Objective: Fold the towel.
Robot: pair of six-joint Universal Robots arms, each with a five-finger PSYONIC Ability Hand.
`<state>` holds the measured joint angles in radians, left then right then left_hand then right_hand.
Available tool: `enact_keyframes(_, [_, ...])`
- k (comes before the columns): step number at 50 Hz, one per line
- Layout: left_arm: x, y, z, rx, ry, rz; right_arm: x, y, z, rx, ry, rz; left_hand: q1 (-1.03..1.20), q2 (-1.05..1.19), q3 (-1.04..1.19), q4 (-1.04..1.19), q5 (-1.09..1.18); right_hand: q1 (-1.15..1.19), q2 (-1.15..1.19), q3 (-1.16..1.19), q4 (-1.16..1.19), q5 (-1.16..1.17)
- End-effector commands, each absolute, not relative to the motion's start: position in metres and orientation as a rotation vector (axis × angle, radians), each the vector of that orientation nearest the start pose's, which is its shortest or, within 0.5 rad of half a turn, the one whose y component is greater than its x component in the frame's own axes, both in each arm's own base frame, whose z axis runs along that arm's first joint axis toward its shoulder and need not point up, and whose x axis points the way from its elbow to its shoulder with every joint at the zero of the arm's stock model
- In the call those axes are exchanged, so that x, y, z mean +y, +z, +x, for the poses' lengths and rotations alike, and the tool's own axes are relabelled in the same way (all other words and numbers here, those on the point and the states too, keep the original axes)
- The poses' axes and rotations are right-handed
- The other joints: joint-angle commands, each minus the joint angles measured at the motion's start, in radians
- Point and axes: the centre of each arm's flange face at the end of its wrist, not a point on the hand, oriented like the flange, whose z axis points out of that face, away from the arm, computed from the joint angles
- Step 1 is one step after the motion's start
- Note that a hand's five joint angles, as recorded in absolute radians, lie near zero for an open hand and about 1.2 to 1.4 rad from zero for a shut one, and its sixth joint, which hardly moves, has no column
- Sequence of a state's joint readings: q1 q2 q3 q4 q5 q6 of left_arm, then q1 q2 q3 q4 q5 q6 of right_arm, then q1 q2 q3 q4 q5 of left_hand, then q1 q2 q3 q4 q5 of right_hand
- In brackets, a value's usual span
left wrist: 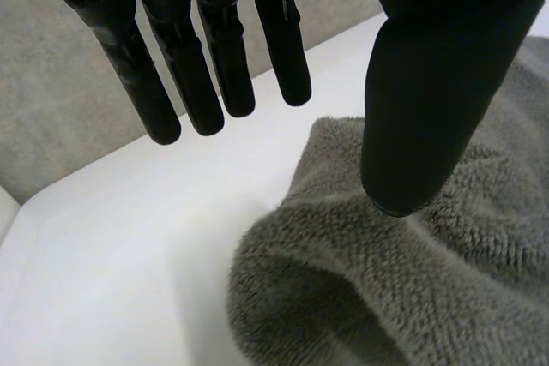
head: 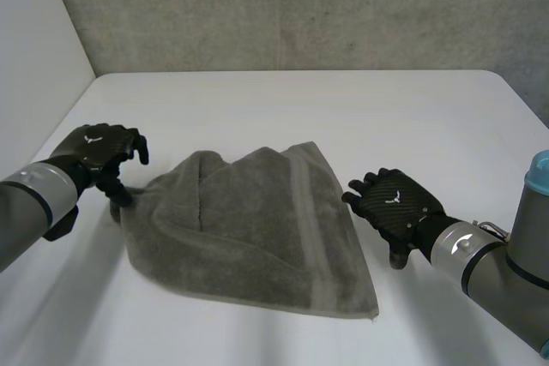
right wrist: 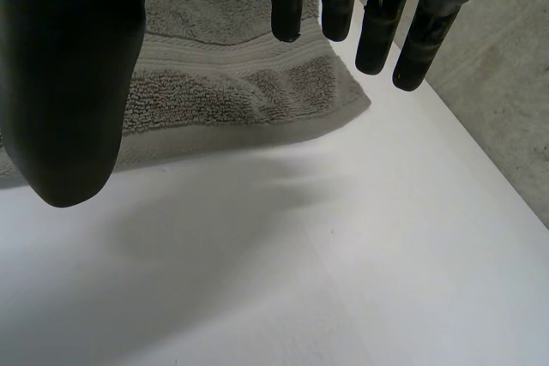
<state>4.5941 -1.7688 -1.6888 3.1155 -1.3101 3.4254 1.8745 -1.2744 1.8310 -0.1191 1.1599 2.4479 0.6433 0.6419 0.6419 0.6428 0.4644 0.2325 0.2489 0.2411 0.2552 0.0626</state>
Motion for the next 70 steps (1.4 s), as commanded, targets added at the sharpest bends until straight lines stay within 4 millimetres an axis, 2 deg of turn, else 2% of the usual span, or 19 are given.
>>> enact_keyframes(1, [-0.291,0.214,-0.175,2.475,-1.836,0.792,-0.225,0.160,0.247,2.050,-1.620,-1.477,0.025,0.027,0.027,0.026,0.030,-0.057,-0.073,-0.065,-0.079,-0.061])
enact_keyframes(9, [-0.294,0.210,-0.169,2.461,-1.806,0.801,-0.213,0.157,0.244,2.105,-1.488,-1.465,0.061,0.062,0.062,0.061,0.065,-0.054,-0.070,-0.062,-0.076,-0.058])
enact_keyframes(13, [-0.294,0.206,-0.170,2.477,-1.796,0.807,-0.205,0.152,0.242,2.139,-1.418,-1.450,0.157,0.158,0.158,0.158,0.161,-0.054,-0.070,-0.062,-0.076,-0.058])
enact_keyframes(22, [-0.295,0.192,-0.176,2.529,-1.771,0.855,-0.193,0.148,0.238,2.219,-1.311,-1.249,0.231,0.232,0.232,0.231,0.235,-0.054,-0.070,-0.062,-0.076,-0.058])
enact_keyframes(25, [-0.295,0.191,-0.177,2.531,-1.771,0.861,-0.189,0.145,0.238,2.223,-1.286,-1.236,0.266,0.267,0.267,0.267,0.270,-0.051,-0.067,-0.059,-0.073,-0.055])
enact_keyframes(33, [-0.298,0.183,-0.179,2.550,-1.752,0.870,-0.170,0.136,0.246,2.153,-1.264,-1.267,0.603,0.604,0.604,0.604,0.607,0.008,-0.008,-0.001,-0.015,0.003])
enact_keyframes(38, [-0.299,0.182,-0.181,2.542,-1.761,0.880,-0.169,0.131,0.249,2.125,-1.301,-1.277,0.753,0.754,0.754,0.753,0.757,0.049,0.033,0.040,0.026,0.044])
enact_keyframes(50, [-0.300,0.182,-0.181,2.542,-1.767,0.871,-0.174,0.125,0.251,2.094,-1.349,-1.281,0.753,0.754,0.754,0.753,0.757,0.225,0.209,0.217,0.203,0.221])
enact_keyframes(67, [-0.299,0.182,-0.182,2.543,-1.767,0.873,-0.180,0.119,0.253,2.092,-1.371,-1.298,0.753,0.754,0.754,0.753,0.757,0.228,0.212,0.220,0.206,0.224])
enact_keyframes(70, [-0.299,0.182,-0.182,2.544,-1.768,0.872,-0.182,0.120,0.254,2.081,-1.393,-1.298,0.753,0.754,0.754,0.753,0.757,0.284,0.268,0.275,0.261,0.279])
